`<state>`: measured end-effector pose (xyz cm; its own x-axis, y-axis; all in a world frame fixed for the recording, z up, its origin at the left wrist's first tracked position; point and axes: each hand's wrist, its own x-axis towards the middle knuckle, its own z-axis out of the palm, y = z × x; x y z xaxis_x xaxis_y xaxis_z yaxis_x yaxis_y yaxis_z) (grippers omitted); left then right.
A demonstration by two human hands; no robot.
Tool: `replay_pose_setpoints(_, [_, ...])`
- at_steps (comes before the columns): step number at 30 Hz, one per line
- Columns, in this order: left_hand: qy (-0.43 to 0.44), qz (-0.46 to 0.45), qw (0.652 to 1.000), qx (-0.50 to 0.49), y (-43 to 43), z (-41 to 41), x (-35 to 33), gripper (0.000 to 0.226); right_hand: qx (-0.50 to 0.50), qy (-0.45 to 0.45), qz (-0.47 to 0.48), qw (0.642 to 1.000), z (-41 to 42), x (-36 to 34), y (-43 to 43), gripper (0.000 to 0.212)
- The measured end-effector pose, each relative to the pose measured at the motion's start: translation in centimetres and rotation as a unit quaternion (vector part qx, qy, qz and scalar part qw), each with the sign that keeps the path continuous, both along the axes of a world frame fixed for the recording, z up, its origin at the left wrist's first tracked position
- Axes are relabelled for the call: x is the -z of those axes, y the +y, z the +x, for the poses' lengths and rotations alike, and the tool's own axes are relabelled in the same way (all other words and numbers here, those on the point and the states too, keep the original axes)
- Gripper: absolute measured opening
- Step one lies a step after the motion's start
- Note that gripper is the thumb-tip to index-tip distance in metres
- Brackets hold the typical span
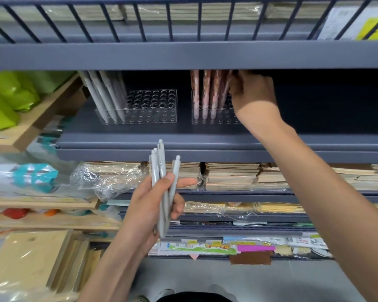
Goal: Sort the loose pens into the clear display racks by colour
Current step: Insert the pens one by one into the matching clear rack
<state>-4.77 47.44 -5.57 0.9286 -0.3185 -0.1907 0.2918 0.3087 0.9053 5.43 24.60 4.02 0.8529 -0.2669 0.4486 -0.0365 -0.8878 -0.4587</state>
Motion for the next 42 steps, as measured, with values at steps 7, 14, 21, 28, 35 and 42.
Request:
replay_pose_setpoints(7, [0.002,0.009,1.0,-0.01,1.1,0.4,0.0,0.04,0.019,0.01,0.039,0.999,0.6,-0.5,0.4,0.031])
replay_pose_setpoints(14, [0.01,-0.028,1.0,-0.004,2.3,0.7,-0.4,0.041,-0.008,-0.091,0.264,0.96,-3.7,0.8,1.7,0.011])
replay_pose_setpoints(21, [-0.002,-0.033,0.999,0.034,3.8,0.9,-0.6,0.036,-0.271,0.161,0.299,0.901,-7.2,3.4,8.8,0.008])
replay_pose_setpoints(28, [0.004,-0.031,0.999,0.041,7.3,1.8,-0.7,0.02,-0.278,0.138,0.35,0.884,-6.8,3.6,11.9,0.005])
replay_pose_setpoints(35, [0.025,0.025,0.999,0.02,12.1,2.1,0.1,0.028,-0.222,0.026,0.44,0.87,-6.3,4.1,16.5,0.012])
replay_pose_setpoints(42, [-0.023,0.02,1.0,-0.007,15.4,2.9,0.6,0.014,-0.194,0.073,0.491,0.846,-7.2,6.4,22.0,0.015])
